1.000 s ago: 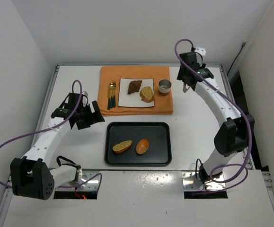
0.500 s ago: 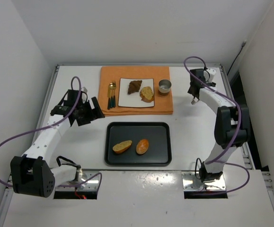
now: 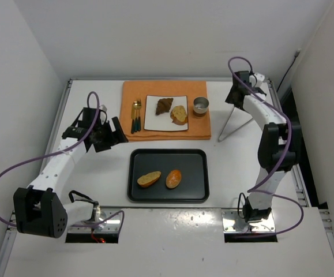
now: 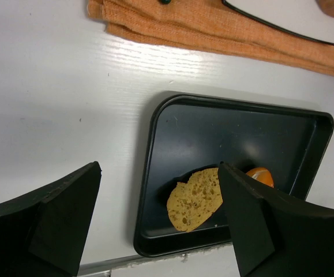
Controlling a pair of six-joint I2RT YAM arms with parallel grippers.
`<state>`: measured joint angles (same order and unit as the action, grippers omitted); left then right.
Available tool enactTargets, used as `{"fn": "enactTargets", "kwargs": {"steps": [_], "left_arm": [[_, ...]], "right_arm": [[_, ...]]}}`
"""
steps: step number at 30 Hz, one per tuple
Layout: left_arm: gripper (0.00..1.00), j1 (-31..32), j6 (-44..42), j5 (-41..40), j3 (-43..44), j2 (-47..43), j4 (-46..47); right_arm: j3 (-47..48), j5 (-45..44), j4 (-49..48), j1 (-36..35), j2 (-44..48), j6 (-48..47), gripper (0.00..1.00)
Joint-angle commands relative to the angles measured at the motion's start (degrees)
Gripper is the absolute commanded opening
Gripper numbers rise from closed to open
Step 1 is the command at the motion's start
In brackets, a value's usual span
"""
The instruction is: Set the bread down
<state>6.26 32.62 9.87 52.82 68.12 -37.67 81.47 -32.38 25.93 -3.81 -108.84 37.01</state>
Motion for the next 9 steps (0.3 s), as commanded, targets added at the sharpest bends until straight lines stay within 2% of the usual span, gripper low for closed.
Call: {"fn": "enactTargets", "kwargs": {"steps": [1,9], "left_arm": [[0.88,-0.72,-0.54,0.07,3.16,0.00,1.20],[0.91,-0.72,-0.01,-0.02,4.93,0.53,1.20]], "right_arm": [[7.64,-0.93,8.24,0.39,2.65,2.53,1.00],[-1.04,-0.93,7.82,0.39,12.94,2.54,1.00]]}}
